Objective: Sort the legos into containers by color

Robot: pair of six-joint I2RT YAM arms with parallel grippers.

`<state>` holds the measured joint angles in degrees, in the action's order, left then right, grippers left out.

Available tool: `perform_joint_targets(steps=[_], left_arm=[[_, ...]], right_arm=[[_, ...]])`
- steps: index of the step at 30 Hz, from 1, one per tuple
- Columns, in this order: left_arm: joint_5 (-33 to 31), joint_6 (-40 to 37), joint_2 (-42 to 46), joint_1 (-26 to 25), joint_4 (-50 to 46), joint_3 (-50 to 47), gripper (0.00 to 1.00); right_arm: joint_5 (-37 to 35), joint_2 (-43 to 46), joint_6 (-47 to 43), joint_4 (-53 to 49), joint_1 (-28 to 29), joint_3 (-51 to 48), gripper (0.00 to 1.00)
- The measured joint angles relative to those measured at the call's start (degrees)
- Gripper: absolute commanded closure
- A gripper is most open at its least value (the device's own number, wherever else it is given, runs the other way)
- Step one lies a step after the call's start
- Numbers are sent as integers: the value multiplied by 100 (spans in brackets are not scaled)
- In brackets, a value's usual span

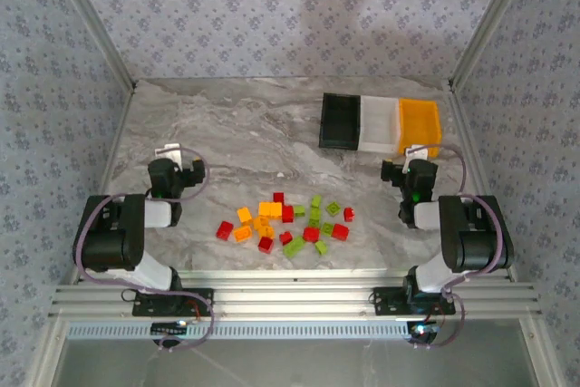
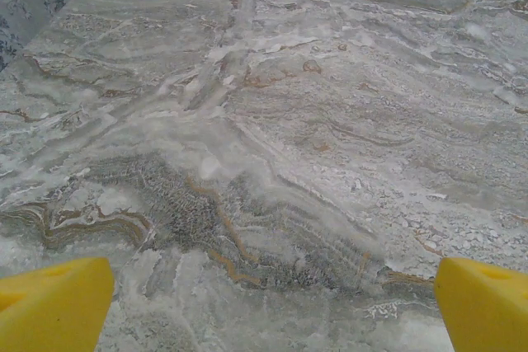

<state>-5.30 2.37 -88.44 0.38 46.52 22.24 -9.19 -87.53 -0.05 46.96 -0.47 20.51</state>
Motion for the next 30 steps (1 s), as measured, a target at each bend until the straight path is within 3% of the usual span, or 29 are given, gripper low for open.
perform_joint_targets(steps=[30], left_arm=[[0,0,0,0,0,0,0]], right_arm=[[92,0,0,0,-26,0,0]])
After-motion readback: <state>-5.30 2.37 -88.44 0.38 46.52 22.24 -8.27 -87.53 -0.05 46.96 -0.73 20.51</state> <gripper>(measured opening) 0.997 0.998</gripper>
